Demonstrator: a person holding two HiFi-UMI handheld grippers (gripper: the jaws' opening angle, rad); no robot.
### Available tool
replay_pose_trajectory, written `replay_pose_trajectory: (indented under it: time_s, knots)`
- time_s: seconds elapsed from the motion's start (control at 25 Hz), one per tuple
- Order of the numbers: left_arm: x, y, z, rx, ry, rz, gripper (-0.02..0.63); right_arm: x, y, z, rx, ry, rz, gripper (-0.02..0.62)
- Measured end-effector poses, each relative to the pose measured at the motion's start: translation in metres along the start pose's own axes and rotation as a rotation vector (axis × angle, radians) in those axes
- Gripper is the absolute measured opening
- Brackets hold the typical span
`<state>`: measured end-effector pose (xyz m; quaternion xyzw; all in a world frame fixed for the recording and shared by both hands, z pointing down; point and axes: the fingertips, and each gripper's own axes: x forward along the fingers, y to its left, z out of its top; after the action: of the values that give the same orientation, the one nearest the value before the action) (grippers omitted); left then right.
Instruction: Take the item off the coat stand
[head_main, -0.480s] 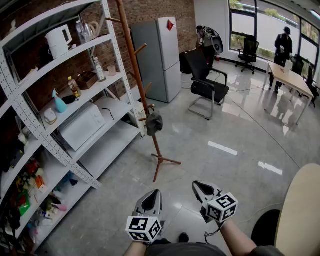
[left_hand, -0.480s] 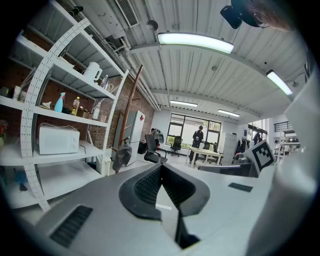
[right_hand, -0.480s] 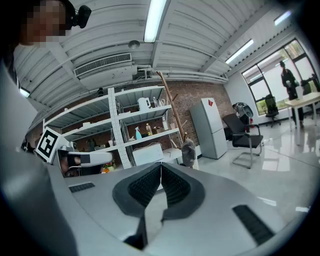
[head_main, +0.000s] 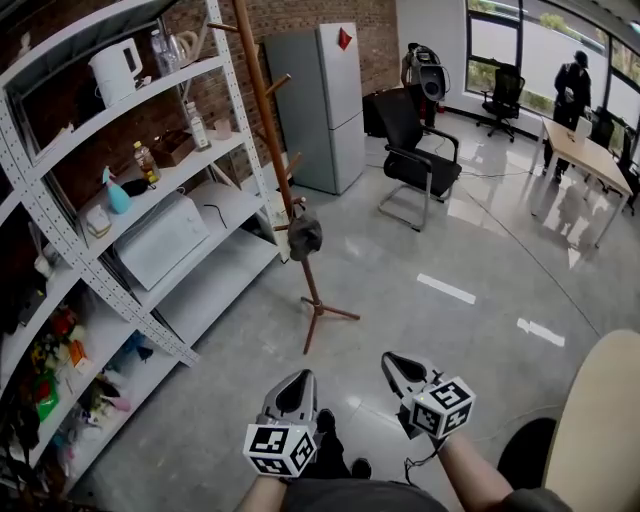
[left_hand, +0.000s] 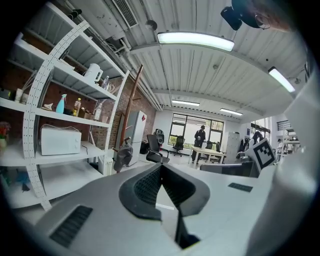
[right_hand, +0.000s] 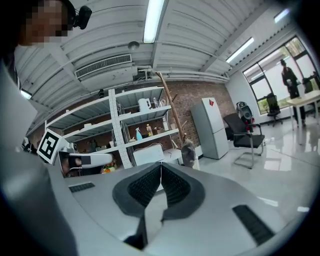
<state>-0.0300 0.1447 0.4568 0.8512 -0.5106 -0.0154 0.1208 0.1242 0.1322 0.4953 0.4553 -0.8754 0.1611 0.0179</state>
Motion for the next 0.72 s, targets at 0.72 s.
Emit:
replay_pose_trajectory:
  time_s: [0.72]
  knots:
    - [0.097,0.052,0.011,-0.036,-0.001,-0.045,0.006,0.07,-0.065,0.018,0.008,0.007,-0.083,0.009]
